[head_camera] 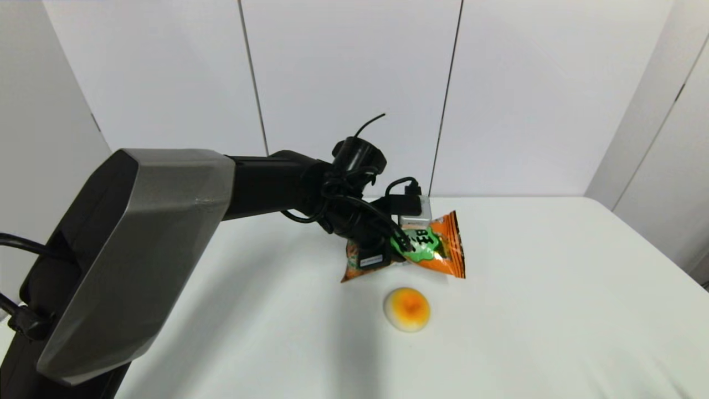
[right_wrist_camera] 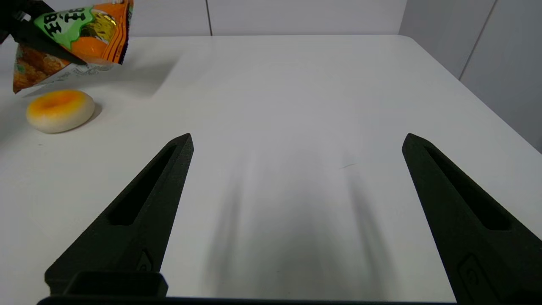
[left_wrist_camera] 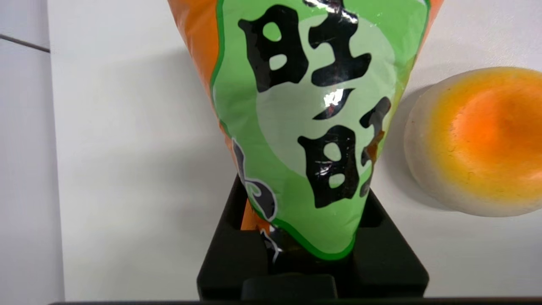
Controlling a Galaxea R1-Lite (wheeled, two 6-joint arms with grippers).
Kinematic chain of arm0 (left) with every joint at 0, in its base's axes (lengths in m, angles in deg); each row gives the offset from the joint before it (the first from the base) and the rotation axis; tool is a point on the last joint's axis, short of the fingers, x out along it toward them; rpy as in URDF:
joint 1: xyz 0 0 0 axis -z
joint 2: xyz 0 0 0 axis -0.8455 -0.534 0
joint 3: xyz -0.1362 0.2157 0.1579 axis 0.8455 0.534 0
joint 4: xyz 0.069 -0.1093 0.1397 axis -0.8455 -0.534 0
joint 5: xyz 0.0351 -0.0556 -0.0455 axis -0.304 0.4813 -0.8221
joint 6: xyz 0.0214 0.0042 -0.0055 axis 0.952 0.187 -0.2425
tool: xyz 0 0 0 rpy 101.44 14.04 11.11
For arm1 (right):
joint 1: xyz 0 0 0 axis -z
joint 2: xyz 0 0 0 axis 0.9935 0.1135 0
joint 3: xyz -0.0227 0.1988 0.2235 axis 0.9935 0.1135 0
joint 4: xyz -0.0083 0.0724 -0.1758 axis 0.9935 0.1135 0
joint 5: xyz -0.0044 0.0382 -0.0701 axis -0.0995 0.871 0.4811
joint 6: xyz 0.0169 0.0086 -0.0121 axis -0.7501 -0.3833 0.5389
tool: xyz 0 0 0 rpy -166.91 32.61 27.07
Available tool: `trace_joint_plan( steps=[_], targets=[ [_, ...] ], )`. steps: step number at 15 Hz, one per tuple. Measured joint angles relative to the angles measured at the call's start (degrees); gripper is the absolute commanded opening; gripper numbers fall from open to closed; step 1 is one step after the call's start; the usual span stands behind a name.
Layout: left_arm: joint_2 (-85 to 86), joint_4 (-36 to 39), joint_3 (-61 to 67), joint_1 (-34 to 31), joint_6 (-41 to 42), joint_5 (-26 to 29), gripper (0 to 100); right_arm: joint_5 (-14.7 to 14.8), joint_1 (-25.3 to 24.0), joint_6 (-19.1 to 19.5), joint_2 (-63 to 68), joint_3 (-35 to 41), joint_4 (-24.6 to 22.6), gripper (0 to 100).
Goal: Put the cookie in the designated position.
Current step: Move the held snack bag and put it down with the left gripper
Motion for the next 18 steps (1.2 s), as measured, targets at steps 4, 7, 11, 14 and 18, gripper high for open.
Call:
trace_joint_plan(
  steps=[4, 7, 11, 14, 18],
  targets=[
    [-0.3, -0.9, 0.0, 0.2, 0.1, 0.0, 0, 0.0, 0.0, 0.0, 0.0, 0.0, 0.0, 100],
    [-0.3, -2.0, 0.0, 0.2, 0.1, 0.0, 0, 0.0, 0.0, 0.0, 0.0, 0.0, 0.0, 100],
    [-0.4, -2.2, 0.0, 0.2, 0.4, -0.1, 100, 0.0, 0.0, 0.0, 0.0, 0.0, 0.0, 100],
    [-0.4, -2.4, 0.0, 0.2, 0.5, -0.1, 100, 0.0, 0.0, 0.0, 0.0, 0.0, 0.0, 100],
    [-0.1, -2.5, 0.0, 0.1, 0.5, -0.1, 100, 0.0, 0.0, 0.0, 0.0, 0.0, 0.0, 100]
  ],
)
